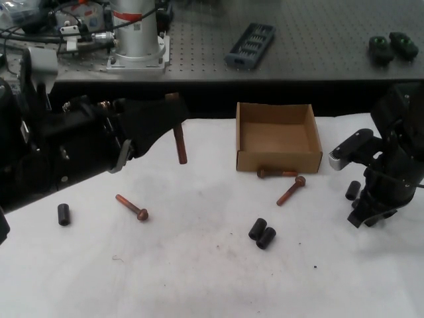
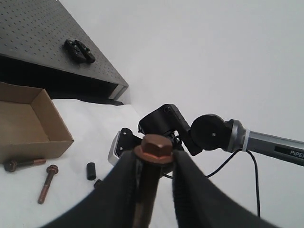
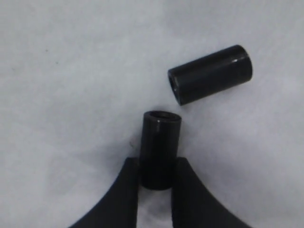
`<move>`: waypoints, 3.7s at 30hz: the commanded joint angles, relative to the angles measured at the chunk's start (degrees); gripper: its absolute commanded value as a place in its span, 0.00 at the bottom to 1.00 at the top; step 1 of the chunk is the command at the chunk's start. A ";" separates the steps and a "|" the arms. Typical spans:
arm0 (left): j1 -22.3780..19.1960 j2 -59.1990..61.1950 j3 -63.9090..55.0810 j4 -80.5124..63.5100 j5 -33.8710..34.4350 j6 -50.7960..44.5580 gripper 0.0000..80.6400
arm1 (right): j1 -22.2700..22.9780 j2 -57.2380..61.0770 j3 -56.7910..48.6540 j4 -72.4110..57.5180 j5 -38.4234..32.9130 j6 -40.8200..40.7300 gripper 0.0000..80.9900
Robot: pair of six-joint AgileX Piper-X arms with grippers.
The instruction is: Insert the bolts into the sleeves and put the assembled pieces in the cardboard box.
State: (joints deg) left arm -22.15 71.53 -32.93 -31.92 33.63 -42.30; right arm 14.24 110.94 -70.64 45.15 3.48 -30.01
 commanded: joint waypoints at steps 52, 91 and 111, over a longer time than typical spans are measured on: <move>-7.41 29.44 -4.42 -43.76 15.12 -11.66 0.01 | 12.52 -32.66 46.77 -73.37 -55.46 31.89 0.07; -7.19 29.34 -7.78 -44.89 10.67 -8.31 0.01 | 14.11 -28.60 46.11 -83.26 -52.93 32.95 0.07; -7.30 29.34 -7.64 -44.81 15.01 -10.54 0.01 | 14.11 -28.60 44.85 -83.26 -52.93 33.02 0.07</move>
State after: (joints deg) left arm -29.50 101.18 -39.94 -75.55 47.30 -51.80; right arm 28.17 82.27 -24.74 -37.56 -49.48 2.87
